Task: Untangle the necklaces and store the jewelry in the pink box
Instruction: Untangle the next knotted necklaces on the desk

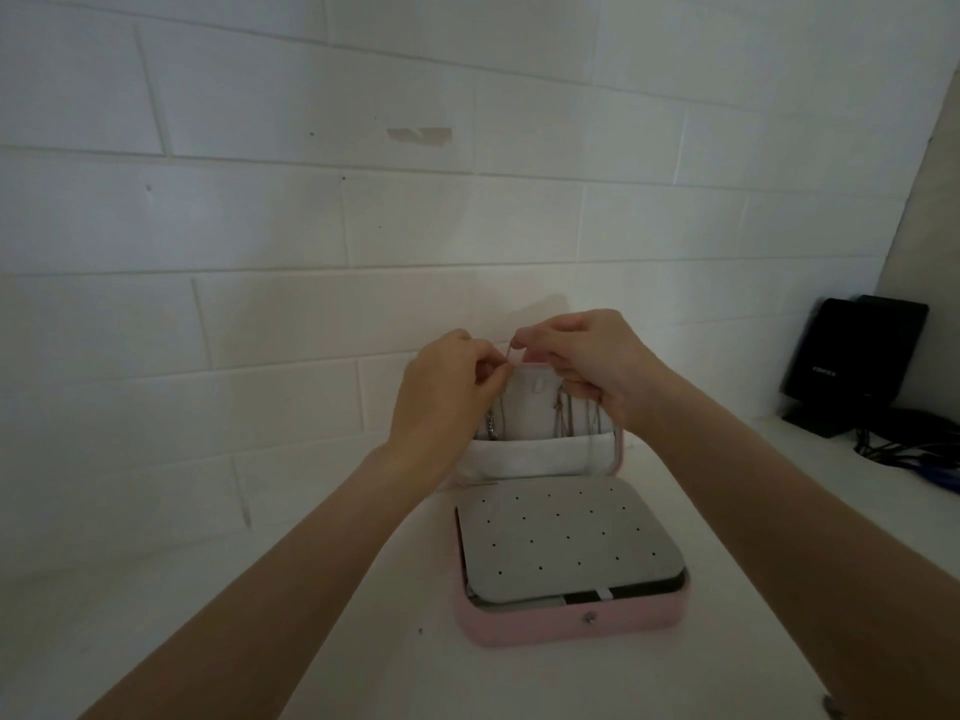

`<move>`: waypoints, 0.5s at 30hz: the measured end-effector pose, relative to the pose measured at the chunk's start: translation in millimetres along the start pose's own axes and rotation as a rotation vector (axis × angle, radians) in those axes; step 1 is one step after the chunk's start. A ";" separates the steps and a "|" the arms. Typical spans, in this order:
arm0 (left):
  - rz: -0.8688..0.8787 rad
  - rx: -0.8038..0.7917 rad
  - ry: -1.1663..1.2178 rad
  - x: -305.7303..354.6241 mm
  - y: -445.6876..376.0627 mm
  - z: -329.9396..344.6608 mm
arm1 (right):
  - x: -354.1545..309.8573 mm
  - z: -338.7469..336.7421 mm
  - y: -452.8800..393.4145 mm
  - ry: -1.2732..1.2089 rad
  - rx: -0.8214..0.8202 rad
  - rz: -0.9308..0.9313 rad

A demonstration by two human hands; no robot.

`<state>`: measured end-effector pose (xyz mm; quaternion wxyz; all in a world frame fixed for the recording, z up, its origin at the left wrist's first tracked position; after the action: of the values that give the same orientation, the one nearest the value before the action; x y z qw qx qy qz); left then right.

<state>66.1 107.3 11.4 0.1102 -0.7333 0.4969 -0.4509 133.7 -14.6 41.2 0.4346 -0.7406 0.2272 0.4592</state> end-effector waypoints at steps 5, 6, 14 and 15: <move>-0.007 0.059 -0.054 -14.1 7.4 7.9 | 19.5 -0.2 4.5 0.125 0.208 -0.116; 0.000 0.080 -0.066 -15.4 8.1 9.3 | 22.3 -0.6 5.0 0.178 0.247 -0.162; 0.203 0.214 -0.161 -17.9 10.7 15.8 | 40.3 -2.1 10.4 0.460 0.345 -0.200; 0.213 0.229 -0.160 -17.6 10.1 15.9 | 40.9 -2.0 10.8 0.484 0.348 -0.201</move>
<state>70.2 112.4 -13.5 0.2792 -0.6928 0.5068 -0.4304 146.2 -19.3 1.1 0.5316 -0.7616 0.3247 0.1786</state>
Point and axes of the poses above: each hand's wrist, its own y-axis away from the middle knuckle, its own z-axis out of the palm, x = y × z, the point moved 2 cm from there along -y, towards the middle knuckle, and after that the axes turned 13 degrees about -z, right-handed, at the moved point
